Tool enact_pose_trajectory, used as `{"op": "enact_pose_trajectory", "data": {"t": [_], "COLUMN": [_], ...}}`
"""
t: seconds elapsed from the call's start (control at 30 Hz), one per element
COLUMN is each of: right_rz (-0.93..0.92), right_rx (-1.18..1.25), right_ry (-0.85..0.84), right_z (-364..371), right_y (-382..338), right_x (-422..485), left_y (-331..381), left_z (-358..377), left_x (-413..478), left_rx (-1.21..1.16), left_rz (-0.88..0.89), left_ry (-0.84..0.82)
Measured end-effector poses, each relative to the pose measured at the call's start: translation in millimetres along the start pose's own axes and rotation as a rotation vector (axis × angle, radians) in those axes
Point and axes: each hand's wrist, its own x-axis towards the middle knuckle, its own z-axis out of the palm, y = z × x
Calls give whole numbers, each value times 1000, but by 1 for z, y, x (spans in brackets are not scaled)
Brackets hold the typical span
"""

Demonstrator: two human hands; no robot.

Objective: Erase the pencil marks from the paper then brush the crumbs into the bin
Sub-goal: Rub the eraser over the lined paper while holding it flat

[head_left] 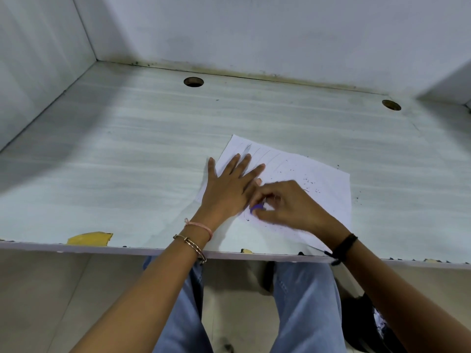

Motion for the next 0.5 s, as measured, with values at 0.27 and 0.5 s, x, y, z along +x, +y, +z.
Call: {"op": "enact_pose_trajectory", "data": {"t": [0.27, 0.5], "right_rz": [10, 11], "right_rx": [-43, -31], "right_ry": [130, 11], "right_z": [-3, -9], "right_y": [6, 4], "right_x": [10, 6], "left_y": [-1, 0], "left_z": [0, 2], "left_x": [-1, -1], "left_rx": [86, 40], "left_rz": [18, 6], "left_ry": [-3, 25]}}
